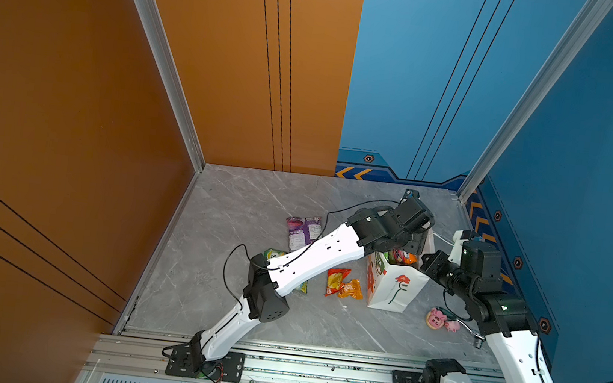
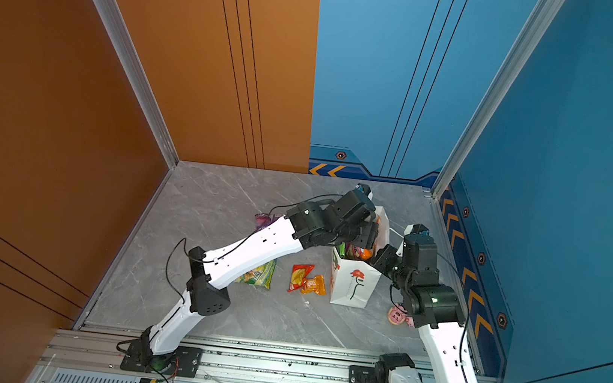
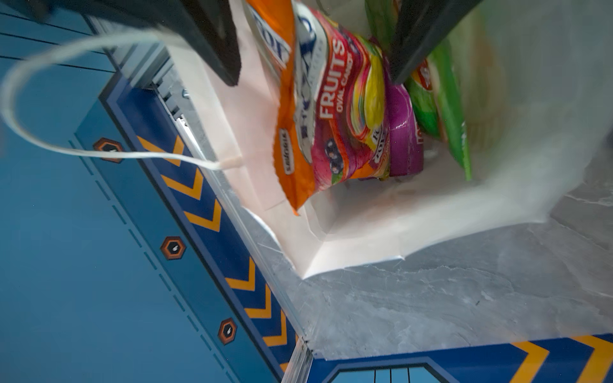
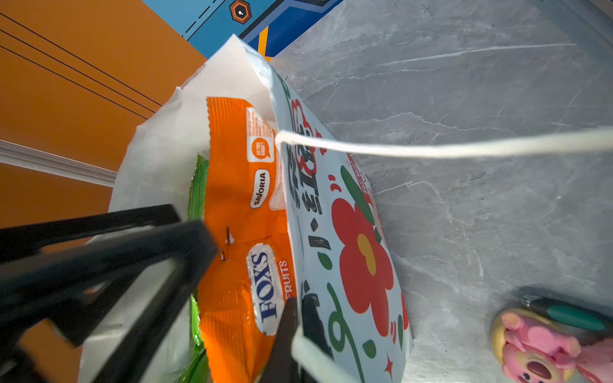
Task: Place the snacks into the paper bag
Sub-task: 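Withdraw the left gripper from the white bag toward the green Fox's bag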
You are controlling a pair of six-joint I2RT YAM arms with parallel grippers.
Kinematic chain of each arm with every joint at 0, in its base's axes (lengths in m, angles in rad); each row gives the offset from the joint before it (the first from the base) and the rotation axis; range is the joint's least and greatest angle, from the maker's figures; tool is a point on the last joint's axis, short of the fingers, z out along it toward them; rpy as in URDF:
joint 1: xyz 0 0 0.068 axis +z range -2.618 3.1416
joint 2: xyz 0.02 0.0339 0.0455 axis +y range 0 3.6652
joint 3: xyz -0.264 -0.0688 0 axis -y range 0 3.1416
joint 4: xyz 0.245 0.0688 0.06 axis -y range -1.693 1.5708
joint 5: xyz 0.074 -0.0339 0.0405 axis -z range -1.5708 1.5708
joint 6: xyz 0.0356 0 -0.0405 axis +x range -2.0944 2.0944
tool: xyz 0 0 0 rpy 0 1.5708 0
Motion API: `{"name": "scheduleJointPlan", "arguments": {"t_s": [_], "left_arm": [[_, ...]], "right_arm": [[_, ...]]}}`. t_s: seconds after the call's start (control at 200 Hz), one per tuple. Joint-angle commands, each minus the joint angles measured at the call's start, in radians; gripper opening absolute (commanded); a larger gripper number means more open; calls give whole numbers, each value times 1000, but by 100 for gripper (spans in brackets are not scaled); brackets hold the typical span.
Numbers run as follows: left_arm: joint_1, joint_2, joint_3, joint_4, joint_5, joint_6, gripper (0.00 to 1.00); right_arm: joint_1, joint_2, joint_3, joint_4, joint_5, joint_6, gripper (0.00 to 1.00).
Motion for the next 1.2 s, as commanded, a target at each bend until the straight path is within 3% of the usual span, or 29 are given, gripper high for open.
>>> {"name": "scheduleJointPlan", "arguments": {"t_s": [0.0, 0.18, 0.431, 0.551, 0.691, 0.851, 1.196], "left_arm": [[-33, -113, -33, -3, -86, 66, 76], [-57, -254, -189, 57, -135, 107, 78], [-38, -636, -727, 345, -260, 119, 80], [13, -812, -947, 406, -326, 74, 80], [126, -949, -1126, 351, -356, -37, 81], [249, -1003, -1253, 233, -347, -144, 81], [411, -943, -1403, 101, -222, -181, 81]], "right_arm": [[-2, -2, 12, 27, 26, -20, 0], [-37, 12, 23, 16, 1, -35, 1], [-169, 26, -7, 21, -158, 10, 1], [-177, 26, -7, -7, -123, 16, 0], [-158, 15, 38, -82, 18, -28, 0], [-122, 7, 39, -76, 43, -41, 0], [-99, -1, 19, -32, 20, -43, 0]]}}
